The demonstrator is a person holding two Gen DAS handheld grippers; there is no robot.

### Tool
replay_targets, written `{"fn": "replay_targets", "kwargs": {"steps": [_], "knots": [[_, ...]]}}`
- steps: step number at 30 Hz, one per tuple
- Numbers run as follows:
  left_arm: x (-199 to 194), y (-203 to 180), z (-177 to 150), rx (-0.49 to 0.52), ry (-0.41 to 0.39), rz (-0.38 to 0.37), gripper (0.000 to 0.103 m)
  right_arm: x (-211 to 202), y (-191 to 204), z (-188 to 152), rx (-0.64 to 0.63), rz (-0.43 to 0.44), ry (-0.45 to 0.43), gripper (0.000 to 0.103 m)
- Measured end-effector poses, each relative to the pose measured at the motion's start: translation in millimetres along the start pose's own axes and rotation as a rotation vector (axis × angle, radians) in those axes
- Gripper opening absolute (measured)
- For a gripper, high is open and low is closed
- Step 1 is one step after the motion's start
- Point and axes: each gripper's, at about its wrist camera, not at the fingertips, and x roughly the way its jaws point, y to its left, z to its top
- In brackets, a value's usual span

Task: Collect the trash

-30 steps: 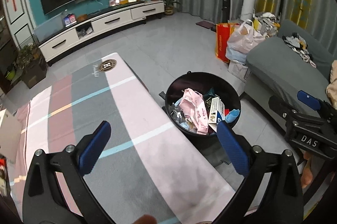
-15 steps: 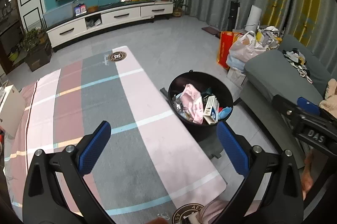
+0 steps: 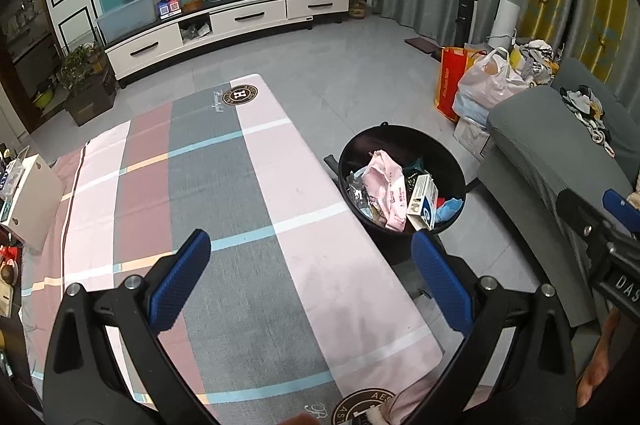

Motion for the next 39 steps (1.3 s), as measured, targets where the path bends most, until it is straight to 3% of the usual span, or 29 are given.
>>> {"fn": "replay_targets", "kwargs": {"steps": [39], "knots": [[-9.4, -8.1, 8.4, 0.01, -0.025, 0.004, 0.1, -2.3, -1.2, 0.0, 0.0, -0.014, -0.004, 0.1]]}}
